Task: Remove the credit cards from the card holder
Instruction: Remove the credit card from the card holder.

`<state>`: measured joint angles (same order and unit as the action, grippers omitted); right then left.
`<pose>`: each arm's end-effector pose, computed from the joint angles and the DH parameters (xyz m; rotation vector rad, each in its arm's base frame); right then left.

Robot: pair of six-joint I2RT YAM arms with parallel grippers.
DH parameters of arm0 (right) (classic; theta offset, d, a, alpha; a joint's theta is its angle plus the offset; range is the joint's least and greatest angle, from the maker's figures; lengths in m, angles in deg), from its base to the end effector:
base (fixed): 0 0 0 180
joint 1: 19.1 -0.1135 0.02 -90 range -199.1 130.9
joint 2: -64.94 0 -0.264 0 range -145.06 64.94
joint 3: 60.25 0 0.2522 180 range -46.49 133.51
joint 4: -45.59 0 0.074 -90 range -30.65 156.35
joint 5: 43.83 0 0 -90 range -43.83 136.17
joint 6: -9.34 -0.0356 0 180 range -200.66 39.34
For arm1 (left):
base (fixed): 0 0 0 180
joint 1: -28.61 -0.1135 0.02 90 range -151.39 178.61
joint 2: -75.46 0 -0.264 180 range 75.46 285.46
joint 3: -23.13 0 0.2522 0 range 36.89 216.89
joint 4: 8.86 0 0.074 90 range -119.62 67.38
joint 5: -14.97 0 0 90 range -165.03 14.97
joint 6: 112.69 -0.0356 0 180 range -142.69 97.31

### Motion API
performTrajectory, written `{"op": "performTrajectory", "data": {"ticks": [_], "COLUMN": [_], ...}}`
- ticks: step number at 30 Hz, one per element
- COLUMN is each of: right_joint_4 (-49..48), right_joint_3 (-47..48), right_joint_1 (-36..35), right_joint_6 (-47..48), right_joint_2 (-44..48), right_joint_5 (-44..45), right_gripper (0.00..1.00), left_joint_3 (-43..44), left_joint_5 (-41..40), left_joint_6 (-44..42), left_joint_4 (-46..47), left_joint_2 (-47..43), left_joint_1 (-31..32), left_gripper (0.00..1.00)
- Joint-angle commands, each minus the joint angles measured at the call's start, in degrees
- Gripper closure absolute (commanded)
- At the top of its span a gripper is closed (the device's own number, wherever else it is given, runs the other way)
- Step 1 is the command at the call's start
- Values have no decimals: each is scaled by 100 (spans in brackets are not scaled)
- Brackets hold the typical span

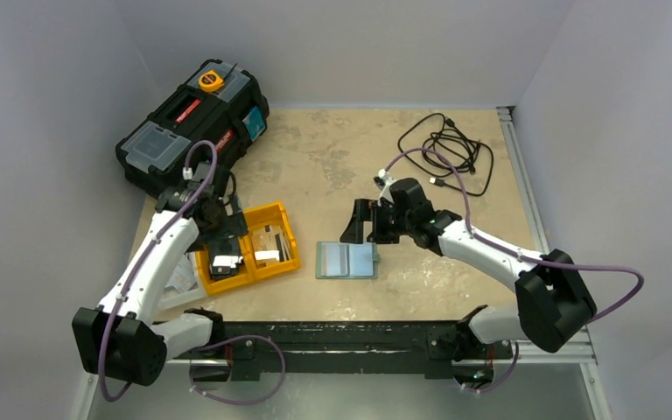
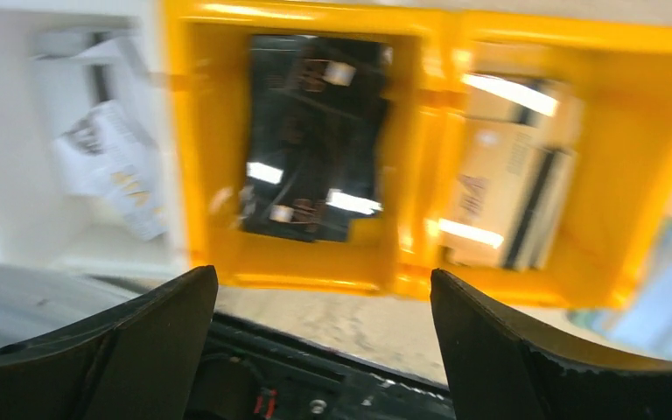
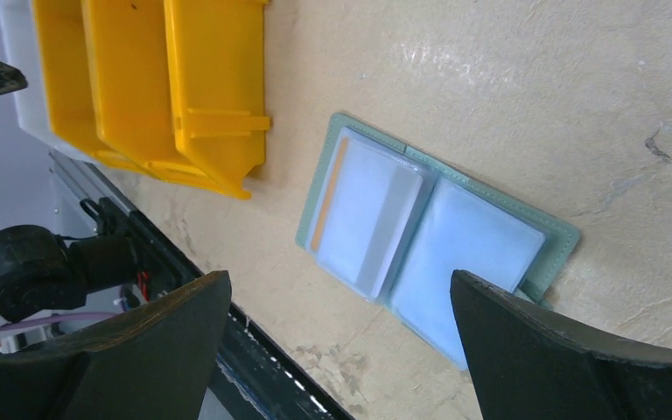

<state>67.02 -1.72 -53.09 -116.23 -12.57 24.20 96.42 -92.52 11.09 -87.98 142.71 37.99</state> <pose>0.2271 0.1692 0.2199 -0.1851 2.4425 1.0319 0.1992 -0.0221 0.2802 -0.6419 2.6715 0.2426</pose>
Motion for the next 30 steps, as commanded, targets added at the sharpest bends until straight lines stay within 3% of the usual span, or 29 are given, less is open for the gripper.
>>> {"op": "performTrajectory", "data": {"ticks": [1,5,11,15,30], "right_joint_4": [30,67,218,365,630], "right_joint_3": [182,342,628,881,1171], "right_joint_1": [-413,-836,-1209,-1402,-1661], "right_joint_6": [-211,-472,-713,-773,-838], "right_joint_2": [-106,-408,-876,-1195,-1918], "right_joint_5": [1049,1695,2387,2665,3055], "right_gripper": [3,18,40,47,59], "left_joint_3": [92,-157,-352,-350,-364], "left_joint_5": [1332,2219,2786,2842,2969], "left_joint_6": [-183,34,352,480,561], "left_joint_4": [859,1525,2292,2520,2764], "left_joint_2": [-241,-178,180,397,637], "left_joint_1": [644,1149,1779,2200,2320], "left_gripper": [8,8,9,9,9]}}
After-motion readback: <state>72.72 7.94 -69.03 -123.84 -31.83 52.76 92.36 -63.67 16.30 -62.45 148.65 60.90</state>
